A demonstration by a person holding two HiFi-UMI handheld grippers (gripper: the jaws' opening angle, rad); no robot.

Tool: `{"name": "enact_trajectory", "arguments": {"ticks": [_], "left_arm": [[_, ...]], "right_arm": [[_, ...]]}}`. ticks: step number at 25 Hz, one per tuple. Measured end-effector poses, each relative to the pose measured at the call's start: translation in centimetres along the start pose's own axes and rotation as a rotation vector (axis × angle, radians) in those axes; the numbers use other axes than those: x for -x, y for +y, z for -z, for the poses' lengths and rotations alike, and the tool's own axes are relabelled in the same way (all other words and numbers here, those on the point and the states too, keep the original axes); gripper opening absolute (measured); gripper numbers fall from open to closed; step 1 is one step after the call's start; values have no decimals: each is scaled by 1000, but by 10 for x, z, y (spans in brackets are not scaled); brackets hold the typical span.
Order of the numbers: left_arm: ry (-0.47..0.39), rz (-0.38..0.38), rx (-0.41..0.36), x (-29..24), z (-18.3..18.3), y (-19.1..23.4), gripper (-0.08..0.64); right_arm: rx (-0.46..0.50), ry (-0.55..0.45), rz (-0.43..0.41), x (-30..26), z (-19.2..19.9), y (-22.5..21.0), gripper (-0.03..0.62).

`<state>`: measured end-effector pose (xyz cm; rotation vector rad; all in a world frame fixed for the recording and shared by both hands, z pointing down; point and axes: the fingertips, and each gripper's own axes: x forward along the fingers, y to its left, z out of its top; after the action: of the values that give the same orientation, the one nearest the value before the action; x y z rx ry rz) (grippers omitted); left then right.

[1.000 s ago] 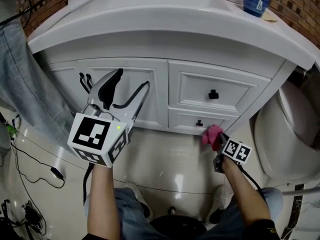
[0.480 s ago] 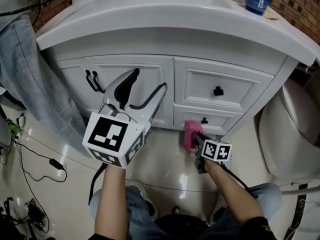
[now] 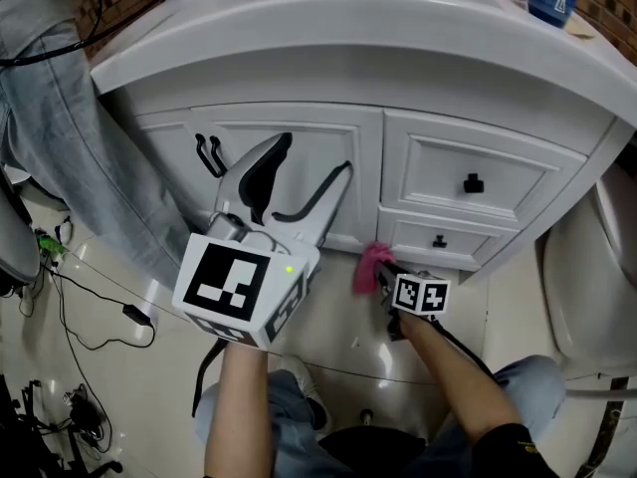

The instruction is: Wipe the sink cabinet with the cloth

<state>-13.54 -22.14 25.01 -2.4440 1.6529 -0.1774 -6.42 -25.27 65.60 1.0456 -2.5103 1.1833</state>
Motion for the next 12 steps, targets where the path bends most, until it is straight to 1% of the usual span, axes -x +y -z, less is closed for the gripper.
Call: {"name": "enact_trajectory", "arguments": {"ticks": [4, 9, 12], "left_arm": [[-3, 4, 4, -7, 2, 4, 291], [16, 53, -8, -17, 8, -8, 291], [7, 82, 10, -17, 5, -19, 291]], "right_arm": [[-32, -30, 101, 25, -13, -46, 28], [-56, -74, 257, 91, -30, -106, 28], [-143, -131, 391, 141, -40, -145, 28]]}}
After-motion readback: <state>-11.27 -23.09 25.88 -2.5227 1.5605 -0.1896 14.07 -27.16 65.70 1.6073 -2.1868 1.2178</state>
